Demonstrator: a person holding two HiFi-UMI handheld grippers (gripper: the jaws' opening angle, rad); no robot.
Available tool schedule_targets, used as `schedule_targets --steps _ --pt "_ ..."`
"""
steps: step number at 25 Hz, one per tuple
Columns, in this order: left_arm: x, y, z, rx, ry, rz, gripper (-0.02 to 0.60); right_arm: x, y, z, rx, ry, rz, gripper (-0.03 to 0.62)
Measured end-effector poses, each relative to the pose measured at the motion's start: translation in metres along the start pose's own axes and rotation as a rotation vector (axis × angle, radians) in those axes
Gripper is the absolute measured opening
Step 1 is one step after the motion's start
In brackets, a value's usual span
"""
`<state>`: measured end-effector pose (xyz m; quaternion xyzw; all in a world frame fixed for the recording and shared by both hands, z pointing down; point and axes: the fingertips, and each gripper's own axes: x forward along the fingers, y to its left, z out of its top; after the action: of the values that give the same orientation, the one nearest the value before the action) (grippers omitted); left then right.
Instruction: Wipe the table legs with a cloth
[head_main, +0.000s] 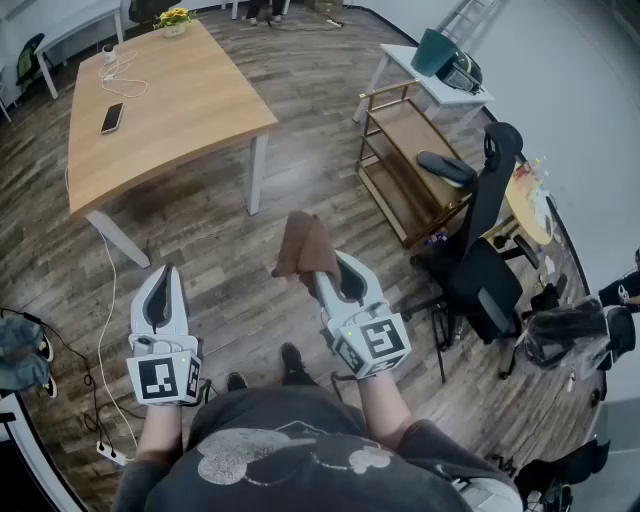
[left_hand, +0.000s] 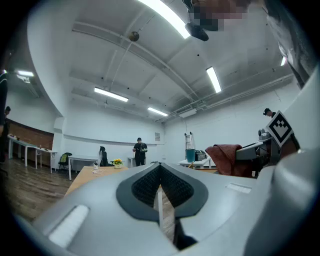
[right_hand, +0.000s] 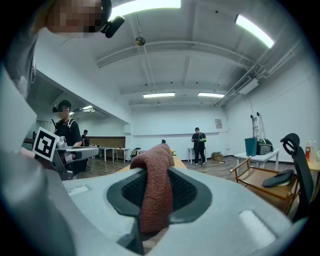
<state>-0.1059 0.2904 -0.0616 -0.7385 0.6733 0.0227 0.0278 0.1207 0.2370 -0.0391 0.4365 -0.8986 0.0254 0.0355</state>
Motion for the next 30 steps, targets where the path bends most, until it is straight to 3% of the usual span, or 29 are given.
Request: schedule_targets --steps 16,21,26,30 --pt "0.022 -0.013 -0.014 -0.005 0.034 0.041 0.018 0.014 -0.024 -0.010 -0.006 0.032 0.043 0.081" --pt "0.030 -0.020 -0.021 0.003 0.045 0.092 0.018 0.021 -0.038 -0.011 -0.011 0.018 0.082 0.081" --pt "0.051 -0.036 -0.027 0.030 0.036 0.149 0.018 0.024 -0.066 -0.013 -0.086 0.014 0.128 0.081" --pt "0.067 -0.059 -0.019 0.065 0.030 0.180 0.018 0.028 -0.105 -0.021 -0.029 0.021 0.148 0.083"
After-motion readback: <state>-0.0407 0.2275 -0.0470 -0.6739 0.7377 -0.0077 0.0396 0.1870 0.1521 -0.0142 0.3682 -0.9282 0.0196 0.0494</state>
